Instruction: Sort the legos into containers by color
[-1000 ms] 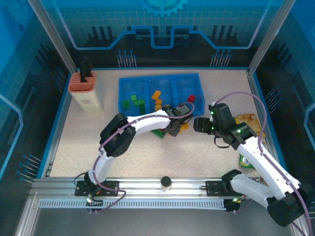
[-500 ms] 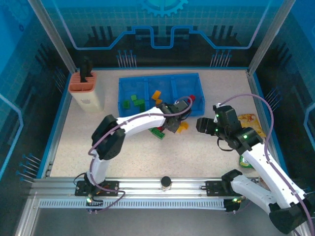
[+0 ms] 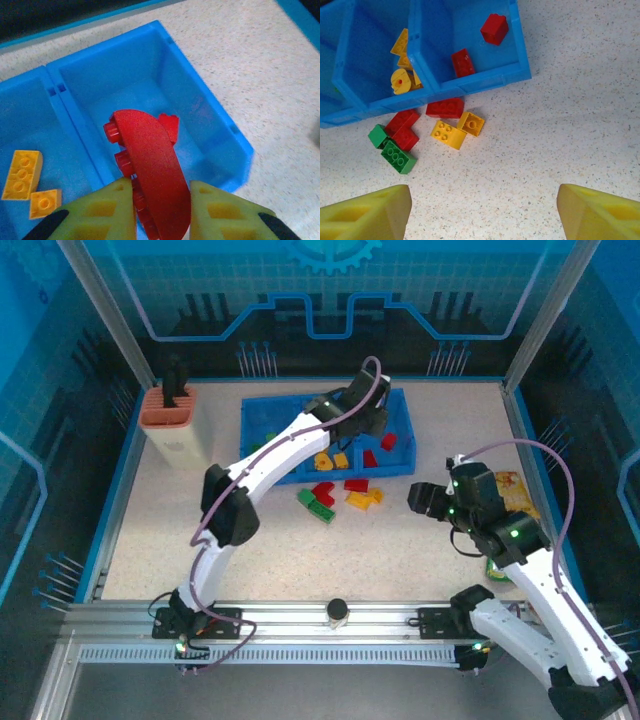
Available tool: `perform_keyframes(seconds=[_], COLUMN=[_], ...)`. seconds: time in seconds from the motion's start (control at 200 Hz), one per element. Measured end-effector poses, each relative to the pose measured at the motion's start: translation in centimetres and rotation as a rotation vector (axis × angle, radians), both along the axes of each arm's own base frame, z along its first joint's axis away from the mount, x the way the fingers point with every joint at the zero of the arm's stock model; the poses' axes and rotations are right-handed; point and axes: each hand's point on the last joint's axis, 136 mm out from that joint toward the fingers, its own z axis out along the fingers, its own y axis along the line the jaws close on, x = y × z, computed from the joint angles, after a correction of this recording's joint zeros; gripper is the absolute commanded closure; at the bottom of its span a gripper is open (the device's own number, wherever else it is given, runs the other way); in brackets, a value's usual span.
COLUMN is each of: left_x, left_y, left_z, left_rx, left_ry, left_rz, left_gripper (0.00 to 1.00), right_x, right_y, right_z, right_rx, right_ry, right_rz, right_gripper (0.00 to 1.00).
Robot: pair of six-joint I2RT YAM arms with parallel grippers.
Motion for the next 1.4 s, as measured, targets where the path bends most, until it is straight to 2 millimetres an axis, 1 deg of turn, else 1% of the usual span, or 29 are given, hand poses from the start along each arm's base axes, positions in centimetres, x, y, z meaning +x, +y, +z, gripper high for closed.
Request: perform_keyframes(seconds=[0.05,0.07,0.09,0.12,0.13,0.145,0.175,0.22,0.25,0.29,0.35,0.42,0.52,0.57,0.635,0.68,0.725,0.775,0.83,0.855,0.94,0.98,1.021,1.056,1.096,1.166,1.286,1.401], left_x=[0.9,1.2,1.4,1.6,1.6,1.7,1.6,1.4,1.2,0.8,-0.4,-2.5,-5.7,-7.6,-9.9,-11.4,-12.7,-14.0,-15.2,-15.8,-18.0,-19.1,-20.1,-21.0,-21.8,-22.8,-23.7,-24.2], left_y=[-0.1,-0.2,-0.2,-0.3,-0.3,-0.3,-0.3,-0.2,-0.2,-0.2,0.3,1.2,2.9,4.2,6.3,7.7,8.9,10.3,11.6,12.3,14.4,15.6,16.6,17.4,18.2,19.3,20.6,21.3], left_z=[-1.4,-2.1,-2.6,-3.4,-3.6,-3.9,-4.3,-4.6,-4.4,-3.7,-2.6,0.0,5.3,8.0,10.1,10.5,10.1,8.4,5.3,3.5,-1.8,-3.6,-4.8,-5.3,-5.3,-4.2,-2.6,-2.4], left_rx=[0.004,0.009,0.012,0.017,0.024,0.024,0.030,0.038,0.035,0.027,0.019,-0.008,-0.088,-0.139,-0.199,-0.227,-0.242,-0.238,-0.206,-0.184,-0.113,-0.086,-0.075,-0.074,-0.087,-0.136,-0.206,-0.225], left_ry=[0.018,0.027,0.035,0.051,0.052,0.060,0.073,0.085,0.086,0.075,0.064,0.037,-0.040,-0.085,-0.132,-0.146,-0.148,-0.128,-0.085,-0.054,0.036,0.072,0.096,0.104,0.103,0.073,0.025,0.017], left_rz=[0.008,0.010,0.013,0.020,0.015,0.019,0.020,0.021,0.021,0.017,0.008,-0.006,-0.023,-0.026,-0.019,-0.012,-0.004,0.014,0.032,0.043,0.070,0.083,0.097,0.105,0.119,0.138,0.168,0.186], left_gripper=[0.67,0.63,0.53,0.28,0.21,0.17,0.13,0.11,0.10,0.09,0.09,0.09,0.11,0.12,0.12,0.13,0.13,0.14,0.14,0.15,0.15,0.15,0.15,0.15,0.15,0.16,0.16,0.16], right_x=[-0.3,-0.4,-0.5,-0.6,-0.6,-0.7,-0.7,-0.8,-0.9,-0.9,-0.9,-0.7,0.1,0.4,0.6,1.1,1.5,2.2,2.8,3.1,4.0,4.3,4.8,5.3,6.0,7.1,8.0,8.4], right_y=[-0.1,-0.2,-0.2,-0.2,-0.2,-0.2,-0.3,-0.2,-0.2,-0.1,0.0,0.4,1.4,2.5,4.0,5.4,6.5,8.0,9.2,9.8,11.2,11.8,12.3,12.7,13.2,14.0,14.7,15.0], right_z=[0.2,0.3,0.3,0.4,0.4,0.4,0.3,0.0,-0.4,-1.0,-2.0,-3.0,-4.3,-5.3,-6.6,-7.3,-7.8,-8.4,-9.1,-9.5,-10.6,-11.1,-11.4,-11.7,-12.1,-13.0,-14.8,-16.2], right_rx=[0.005,0.006,0.008,0.011,0.011,0.012,0.012,0.011,0.010,0.006,-0.004,-0.018,-0.045,-0.066,-0.105,-0.139,-0.171,-0.207,-0.236,-0.247,-0.280,-0.293,-0.306,-0.318,-0.333,-0.354,-0.396,-0.434], right_ry=[-0.006,-0.008,-0.010,-0.011,-0.011,-0.011,-0.010,-0.003,0.007,0.024,0.056,0.097,0.145,0.178,0.233,0.267,0.292,0.313,0.328,0.335,0.352,0.359,0.366,0.370,0.373,0.378,0.404,0.431], right_rz=[-0.002,-0.002,-0.003,-0.002,-0.002,-0.002,-0.002,0.001,0.004,0.007,0.015,0.032,0.080,0.135,0.214,0.274,0.323,0.380,0.426,0.454,0.525,0.557,0.586,0.607,0.626,0.653,0.680,0.690], right_gripper=[0.22,0.22,0.23,0.22,0.23,0.22,0.22,0.22,0.22,0.22,0.22,0.21,0.18,0.18,0.17,0.18,0.19,0.20,0.22,0.22,0.21,0.21,0.21,0.21,0.21,0.21,0.22,0.23])
